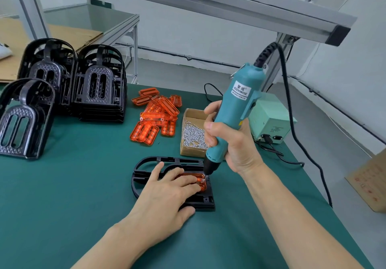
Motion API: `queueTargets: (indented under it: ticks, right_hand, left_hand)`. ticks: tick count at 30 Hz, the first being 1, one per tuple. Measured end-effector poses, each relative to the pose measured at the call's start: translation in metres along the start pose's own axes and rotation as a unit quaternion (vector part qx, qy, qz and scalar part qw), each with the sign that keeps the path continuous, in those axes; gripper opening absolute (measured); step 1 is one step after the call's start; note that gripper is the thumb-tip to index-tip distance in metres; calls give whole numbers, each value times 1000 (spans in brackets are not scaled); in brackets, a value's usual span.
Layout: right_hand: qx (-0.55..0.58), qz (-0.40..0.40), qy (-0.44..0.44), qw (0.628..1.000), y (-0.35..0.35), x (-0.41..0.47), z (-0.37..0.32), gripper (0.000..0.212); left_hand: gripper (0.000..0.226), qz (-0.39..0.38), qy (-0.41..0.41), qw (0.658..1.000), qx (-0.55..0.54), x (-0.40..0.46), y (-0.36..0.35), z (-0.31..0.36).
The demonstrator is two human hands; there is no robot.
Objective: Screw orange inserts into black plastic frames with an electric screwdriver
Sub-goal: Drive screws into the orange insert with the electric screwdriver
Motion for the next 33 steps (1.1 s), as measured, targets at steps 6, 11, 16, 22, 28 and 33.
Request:
queueTargets:
  ticks: [6, 11, 16, 22, 28, 33]
  right_hand:
    - [34, -6, 26, 999, 3, -10, 0, 19]
    - [14, -9, 28, 999, 6, -13, 0, 15]
    - [15, -25, 37, 999, 8, -13, 1, 17]
    - [17, -56, 38, 998, 6, -9, 1, 15]
    - [13, -38, 30, 999, 9, -6, 2, 13]
    - [30, 3, 24, 999, 5, -9, 7, 15]
  left_hand:
    - [51, -6, 2, 1000, -5, 1, -3, -2]
    - [50, -10, 8, 1000, -13, 2, -1, -2]
    - [52, -21, 15, 1000, 2, 3, -6, -5]
    - [52, -18, 14, 1000, -2, 3, -7, -6]
    - [51, -17, 15, 1000, -4, 2, -5, -5]
    - [50, -19, 16, 1000, -7, 2, -4, -4]
Point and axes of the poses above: each hand's wrist, its own x-axis towards the middle knuckle, its own y-axis out of the back of the hand, z = x × y, the point moved 1 cm from there along x, towards the middle knuckle, and after that the axes turned 12 degrees about -z, right-handed, at the moved point
